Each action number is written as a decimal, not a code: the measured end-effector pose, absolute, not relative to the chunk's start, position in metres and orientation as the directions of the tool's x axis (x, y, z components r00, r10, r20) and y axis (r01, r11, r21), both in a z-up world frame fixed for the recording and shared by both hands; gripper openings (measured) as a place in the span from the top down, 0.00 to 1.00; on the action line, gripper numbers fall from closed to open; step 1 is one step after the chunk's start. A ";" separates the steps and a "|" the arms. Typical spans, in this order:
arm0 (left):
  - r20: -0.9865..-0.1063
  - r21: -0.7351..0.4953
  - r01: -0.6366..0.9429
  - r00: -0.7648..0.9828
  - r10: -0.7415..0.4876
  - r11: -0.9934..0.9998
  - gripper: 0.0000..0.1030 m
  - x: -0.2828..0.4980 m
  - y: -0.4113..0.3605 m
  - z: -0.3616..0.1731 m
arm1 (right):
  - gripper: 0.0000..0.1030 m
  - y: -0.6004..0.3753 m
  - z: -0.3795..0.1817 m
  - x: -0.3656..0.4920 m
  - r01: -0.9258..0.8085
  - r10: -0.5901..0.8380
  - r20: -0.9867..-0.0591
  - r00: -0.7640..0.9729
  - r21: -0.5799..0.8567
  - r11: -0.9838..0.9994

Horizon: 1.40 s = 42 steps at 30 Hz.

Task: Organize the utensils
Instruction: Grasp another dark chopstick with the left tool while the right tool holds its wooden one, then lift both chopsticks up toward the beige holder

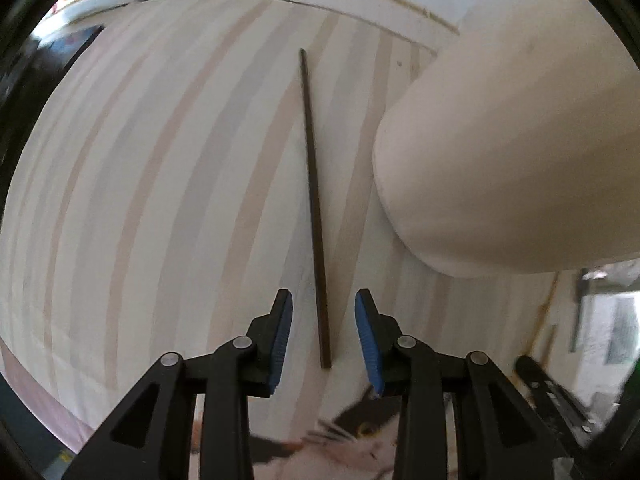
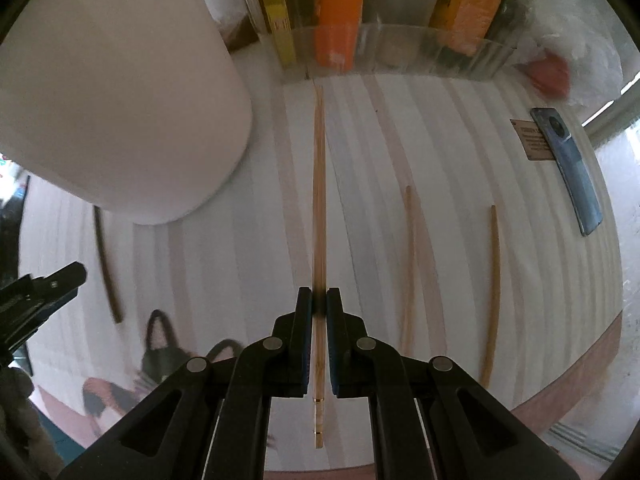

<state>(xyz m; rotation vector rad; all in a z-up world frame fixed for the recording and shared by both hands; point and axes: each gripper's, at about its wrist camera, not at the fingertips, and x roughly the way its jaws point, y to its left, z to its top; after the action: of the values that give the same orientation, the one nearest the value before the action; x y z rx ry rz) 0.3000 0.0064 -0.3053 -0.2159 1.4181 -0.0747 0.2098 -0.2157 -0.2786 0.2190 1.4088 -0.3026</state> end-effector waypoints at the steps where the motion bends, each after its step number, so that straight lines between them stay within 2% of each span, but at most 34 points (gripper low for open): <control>1: -0.978 -0.152 -0.062 0.153 -0.141 0.986 0.75 0.300 0.001 -0.310 | 0.93 -0.215 -0.280 0.211 0.333 -0.081 -0.988 0.128 -0.035 0.942; 3: -0.980 -0.079 -0.022 0.182 -0.073 0.997 0.95 0.296 -0.009 -0.314 | 0.93 -0.213 -0.284 0.214 0.325 -0.090 -0.989 0.116 -0.048 0.944; 4: -0.981 -0.066 -0.001 0.182 -0.065 0.998 0.96 0.294 -0.011 -0.314 | 0.93 -0.212 -0.286 0.214 0.320 -0.094 -0.989 0.111 -0.054 0.946; 10: -0.991 -0.055 0.118 0.113 -0.068 0.991 0.96 0.222 -0.015 -0.313 | 0.93 -0.205 -0.292 0.210 0.278 -0.099 -0.992 0.082 -0.073 0.958; 15: -0.993 -0.114 0.108 0.006 -0.115 0.988 0.96 0.161 -0.005 -0.315 | 0.93 -0.199 -0.296 0.196 0.253 -0.086 -0.994 0.062 -0.068 0.965; 20: -0.990 -0.139 0.068 0.020 -0.141 0.988 0.92 0.190 0.001 -0.314 | 0.93 -0.202 -0.301 0.191 0.262 -0.083 -0.995 0.047 -0.068 0.963; 26: -0.994 -0.081 0.109 0.065 -0.089 0.991 0.92 0.229 -0.025 -0.313 | 0.93 -0.216 -0.307 0.191 0.286 -0.090 -0.995 0.036 -0.076 0.955; 28: -0.996 -0.054 0.132 0.066 -0.063 0.990 0.96 0.236 -0.035 -0.314 | 0.93 -0.218 -0.310 0.190 0.298 -0.087 -0.996 0.029 -0.075 0.952; 33: -0.994 -0.033 0.157 0.094 -0.049 0.987 0.97 0.221 -0.060 -0.313 | 0.93 -0.226 -0.312 0.190 0.309 -0.081 -0.996 0.030 -0.068 0.949; 39: -0.978 -0.034 0.156 0.200 -0.066 0.987 0.97 0.211 -0.038 -0.276 | 0.93 -0.232 -0.293 0.183 0.299 -0.073 -0.992 0.102 -0.040 0.953; 42: -0.960 0.019 0.181 0.279 -0.033 0.983 0.97 0.195 -0.034 -0.256 | 0.93 -0.229 -0.276 0.176 0.277 -0.084 -0.983 0.161 -0.036 0.960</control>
<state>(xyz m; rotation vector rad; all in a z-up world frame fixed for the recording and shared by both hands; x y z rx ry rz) 0.1947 -0.0345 -0.2563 0.1327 1.2816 -0.1439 0.1765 -0.2292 -0.2762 0.1652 1.3873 -0.2589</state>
